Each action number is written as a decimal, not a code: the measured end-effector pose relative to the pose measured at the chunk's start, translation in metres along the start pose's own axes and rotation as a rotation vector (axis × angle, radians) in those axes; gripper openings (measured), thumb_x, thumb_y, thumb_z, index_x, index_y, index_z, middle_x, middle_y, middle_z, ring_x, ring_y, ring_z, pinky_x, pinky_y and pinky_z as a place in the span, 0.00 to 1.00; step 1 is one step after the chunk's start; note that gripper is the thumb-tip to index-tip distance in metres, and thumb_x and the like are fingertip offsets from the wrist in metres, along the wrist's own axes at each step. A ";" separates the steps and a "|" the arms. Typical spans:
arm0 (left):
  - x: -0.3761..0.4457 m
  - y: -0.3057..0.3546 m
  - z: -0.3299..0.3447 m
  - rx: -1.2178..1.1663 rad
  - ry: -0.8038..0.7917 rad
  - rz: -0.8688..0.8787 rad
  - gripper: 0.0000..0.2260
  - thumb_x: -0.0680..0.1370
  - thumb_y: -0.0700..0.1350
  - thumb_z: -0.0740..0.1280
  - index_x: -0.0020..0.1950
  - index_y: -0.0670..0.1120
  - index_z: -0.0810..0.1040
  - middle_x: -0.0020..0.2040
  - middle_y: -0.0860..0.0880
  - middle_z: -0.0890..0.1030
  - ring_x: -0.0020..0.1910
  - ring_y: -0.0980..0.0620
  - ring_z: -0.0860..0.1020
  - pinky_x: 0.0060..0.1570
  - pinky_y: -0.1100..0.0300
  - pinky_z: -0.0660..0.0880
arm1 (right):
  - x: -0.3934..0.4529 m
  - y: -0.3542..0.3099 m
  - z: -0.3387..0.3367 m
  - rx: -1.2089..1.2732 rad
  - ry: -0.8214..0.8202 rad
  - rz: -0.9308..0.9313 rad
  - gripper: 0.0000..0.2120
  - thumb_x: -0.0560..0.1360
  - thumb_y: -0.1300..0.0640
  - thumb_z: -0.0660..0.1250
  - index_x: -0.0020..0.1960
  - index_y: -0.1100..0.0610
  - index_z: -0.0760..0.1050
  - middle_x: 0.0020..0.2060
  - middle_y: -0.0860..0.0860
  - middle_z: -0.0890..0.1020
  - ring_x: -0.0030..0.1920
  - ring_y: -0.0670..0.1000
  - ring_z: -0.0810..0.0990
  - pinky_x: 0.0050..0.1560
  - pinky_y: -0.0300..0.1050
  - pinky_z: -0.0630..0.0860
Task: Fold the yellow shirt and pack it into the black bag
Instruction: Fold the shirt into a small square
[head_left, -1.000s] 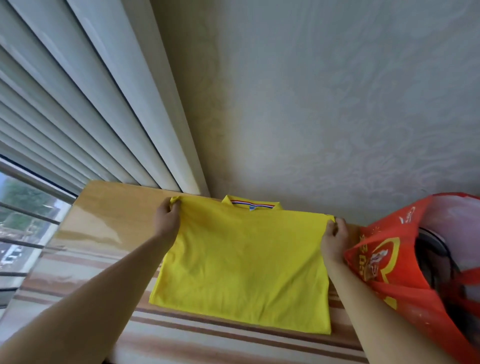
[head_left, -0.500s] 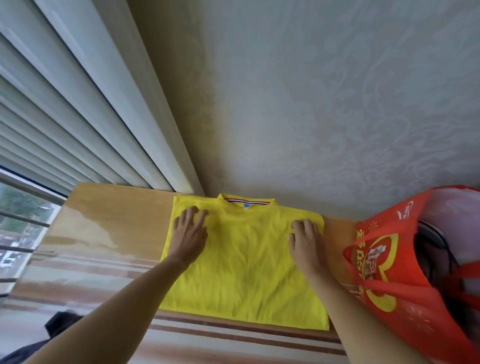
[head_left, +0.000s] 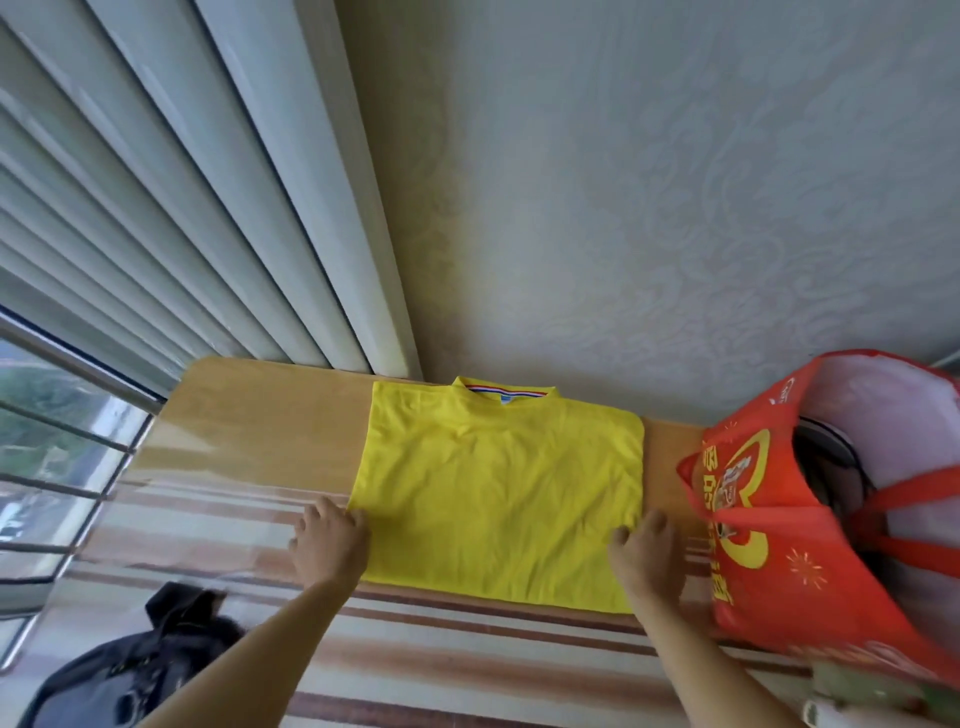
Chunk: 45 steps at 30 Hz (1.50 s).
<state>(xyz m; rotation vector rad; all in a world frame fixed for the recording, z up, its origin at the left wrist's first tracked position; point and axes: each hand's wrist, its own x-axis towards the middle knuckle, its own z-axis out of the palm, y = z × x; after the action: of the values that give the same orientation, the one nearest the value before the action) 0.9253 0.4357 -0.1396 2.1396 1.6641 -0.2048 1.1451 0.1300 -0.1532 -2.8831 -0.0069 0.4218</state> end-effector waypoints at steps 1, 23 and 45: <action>0.000 -0.011 -0.001 -0.033 -0.054 -0.034 0.14 0.77 0.49 0.60 0.55 0.40 0.74 0.56 0.40 0.77 0.57 0.38 0.74 0.56 0.45 0.72 | -0.005 0.005 0.000 0.029 -0.029 0.050 0.14 0.74 0.55 0.67 0.52 0.65 0.71 0.46 0.63 0.79 0.45 0.64 0.80 0.40 0.55 0.80; 0.003 -0.063 -0.034 -0.066 -0.456 -0.048 0.03 0.74 0.37 0.70 0.47 0.39 0.80 0.42 0.41 0.85 0.33 0.48 0.83 0.34 0.58 0.81 | -0.041 0.069 -0.015 0.075 -0.381 0.272 0.07 0.72 0.58 0.68 0.44 0.63 0.78 0.33 0.56 0.82 0.34 0.56 0.81 0.31 0.45 0.79; -0.092 -0.149 -0.030 0.262 -0.477 -0.024 0.15 0.75 0.43 0.66 0.59 0.38 0.79 0.52 0.41 0.82 0.46 0.44 0.81 0.40 0.57 0.77 | -0.141 0.145 -0.006 -0.040 -0.465 0.317 0.17 0.67 0.54 0.65 0.53 0.59 0.80 0.45 0.58 0.84 0.46 0.60 0.84 0.42 0.47 0.81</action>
<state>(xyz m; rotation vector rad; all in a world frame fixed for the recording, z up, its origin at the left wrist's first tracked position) 0.7540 0.3957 -0.1138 2.0327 1.4394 -0.9072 1.0079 -0.0176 -0.1404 -2.7550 0.3694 1.1492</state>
